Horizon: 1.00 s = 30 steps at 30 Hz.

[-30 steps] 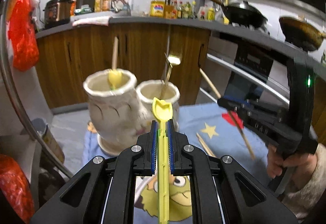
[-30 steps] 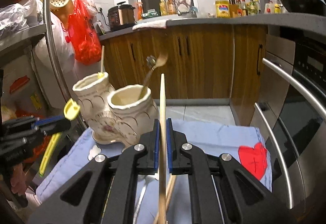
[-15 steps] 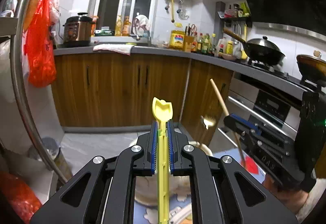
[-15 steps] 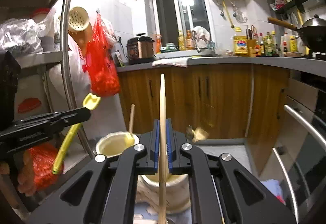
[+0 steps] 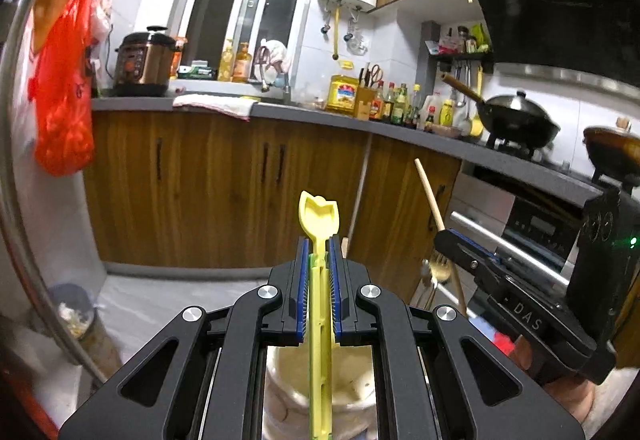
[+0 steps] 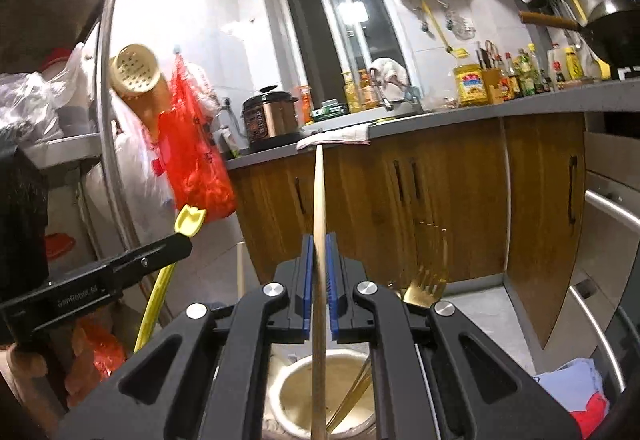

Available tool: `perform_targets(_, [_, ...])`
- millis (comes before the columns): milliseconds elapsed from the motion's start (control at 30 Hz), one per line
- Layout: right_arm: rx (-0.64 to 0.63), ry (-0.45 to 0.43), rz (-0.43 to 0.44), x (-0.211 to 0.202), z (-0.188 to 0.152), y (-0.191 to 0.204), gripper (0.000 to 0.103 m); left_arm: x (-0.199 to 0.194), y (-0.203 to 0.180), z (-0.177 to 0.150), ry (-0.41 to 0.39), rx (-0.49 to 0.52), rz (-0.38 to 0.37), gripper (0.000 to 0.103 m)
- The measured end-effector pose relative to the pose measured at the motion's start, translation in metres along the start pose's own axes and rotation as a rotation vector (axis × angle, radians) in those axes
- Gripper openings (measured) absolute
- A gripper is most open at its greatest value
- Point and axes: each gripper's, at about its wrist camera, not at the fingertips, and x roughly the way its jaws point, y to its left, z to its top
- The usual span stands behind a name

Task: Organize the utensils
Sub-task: 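Lift the yellow spoon with the left tool while the right tool carries the chopstick to the holder, then lower the yellow spoon into the larger pot while the right tool releases the chopstick into the smaller pot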

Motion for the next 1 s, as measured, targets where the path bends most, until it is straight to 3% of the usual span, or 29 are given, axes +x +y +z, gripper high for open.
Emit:
perform_targets(133, [0.048,-0.026,-0.001,0.004,0.003,-0.011,0.006,0.005,0.004,0.01,-0.041,-0.049,-0.033,0.01])
perform_targets(233, [0.05,-0.047,-0.012,0.008,0.007,-0.014,0.006,0.009,-0.004,0.012,-0.076,-0.023,-0.01,0.01])
perform_targets(500, [-0.039,-0.088,-0.054,0.018,0.003,-0.01,0.006,0.032,-0.006,-0.002,-0.045,0.002,0.027,0.01])
perform_targets(1000, [-0.078,-0.005,-0.062,0.025,-0.02,-0.011,0.006,0.026,0.004,-0.013,-0.026,0.001,0.032,0.01])
